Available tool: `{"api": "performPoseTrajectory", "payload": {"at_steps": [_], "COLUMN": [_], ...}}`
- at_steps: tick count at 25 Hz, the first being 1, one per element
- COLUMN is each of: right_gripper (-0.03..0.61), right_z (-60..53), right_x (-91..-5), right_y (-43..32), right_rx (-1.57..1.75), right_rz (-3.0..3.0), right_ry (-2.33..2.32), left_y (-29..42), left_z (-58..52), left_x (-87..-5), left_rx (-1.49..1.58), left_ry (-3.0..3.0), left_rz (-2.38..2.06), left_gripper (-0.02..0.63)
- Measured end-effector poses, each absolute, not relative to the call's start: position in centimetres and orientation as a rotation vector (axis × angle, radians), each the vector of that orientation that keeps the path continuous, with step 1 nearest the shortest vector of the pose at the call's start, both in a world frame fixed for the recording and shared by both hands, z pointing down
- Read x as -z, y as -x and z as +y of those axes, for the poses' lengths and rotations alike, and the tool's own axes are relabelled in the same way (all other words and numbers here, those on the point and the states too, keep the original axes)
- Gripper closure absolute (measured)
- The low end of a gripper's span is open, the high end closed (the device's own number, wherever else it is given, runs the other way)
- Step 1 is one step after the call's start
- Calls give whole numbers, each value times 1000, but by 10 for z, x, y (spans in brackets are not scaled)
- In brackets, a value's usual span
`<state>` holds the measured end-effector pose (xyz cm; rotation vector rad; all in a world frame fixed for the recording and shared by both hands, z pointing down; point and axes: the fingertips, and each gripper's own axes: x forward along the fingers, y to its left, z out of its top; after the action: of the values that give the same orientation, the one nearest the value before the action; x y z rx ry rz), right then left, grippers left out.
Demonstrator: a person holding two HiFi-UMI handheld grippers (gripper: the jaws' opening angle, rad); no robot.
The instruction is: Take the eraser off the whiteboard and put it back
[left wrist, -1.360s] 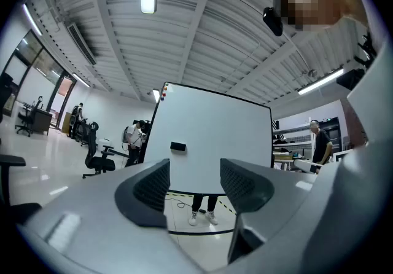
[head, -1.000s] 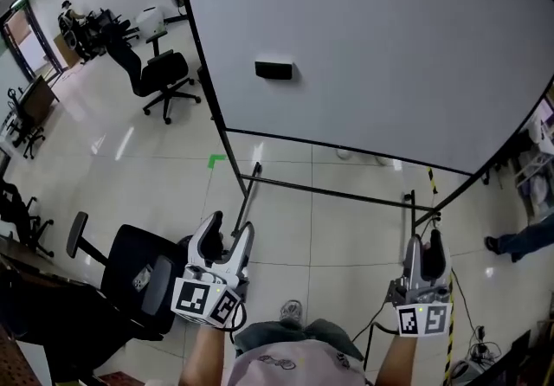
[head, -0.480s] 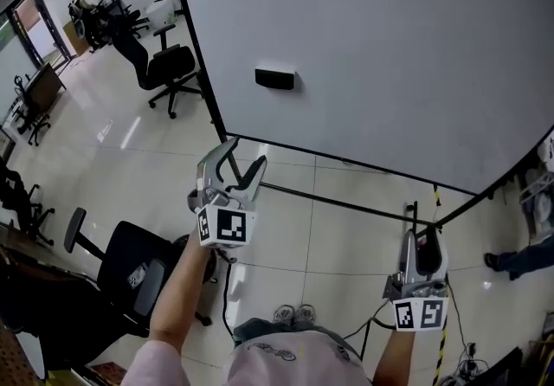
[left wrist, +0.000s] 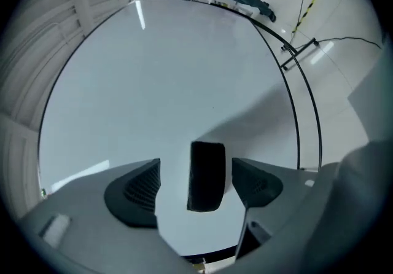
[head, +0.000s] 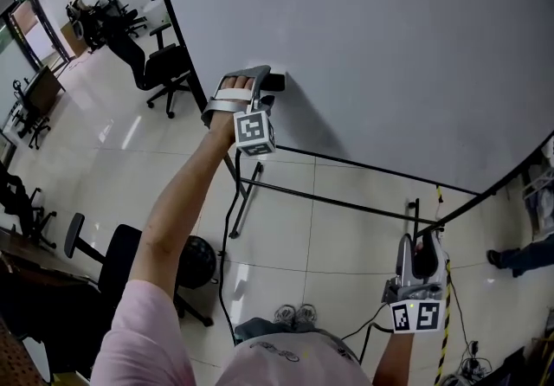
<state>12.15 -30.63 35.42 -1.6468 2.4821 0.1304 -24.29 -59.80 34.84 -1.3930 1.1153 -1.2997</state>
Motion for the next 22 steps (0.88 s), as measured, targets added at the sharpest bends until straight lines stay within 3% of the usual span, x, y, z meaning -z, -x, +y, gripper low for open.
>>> {"api": "performPoseTrajectory", "payload": {"at_steps": [4,12,15,22], "right_gripper": [391,397,405,410], "right_z": [-315,-322,-325,-319], "right_x": [-362,-376,-377,-375], "right_y": [-128,-131,-124,-101], "right_rx": [-119,-95,-101,-101], "right_rz": [2494,2515,2545,2566], "right_ry": [1684,1753,1742,1675], "left_y": [264,275,274,248], "left_z": [-636,-645,-643,-567], "left_x": [-375,-385,-381,-350], "left_rx": [1473,1431,1442,1149], "left_ry": [1259,1161,1174,1241], "left_rz": [1050,1029,1048,1177], "left_gripper": [239,253,325,334]}}
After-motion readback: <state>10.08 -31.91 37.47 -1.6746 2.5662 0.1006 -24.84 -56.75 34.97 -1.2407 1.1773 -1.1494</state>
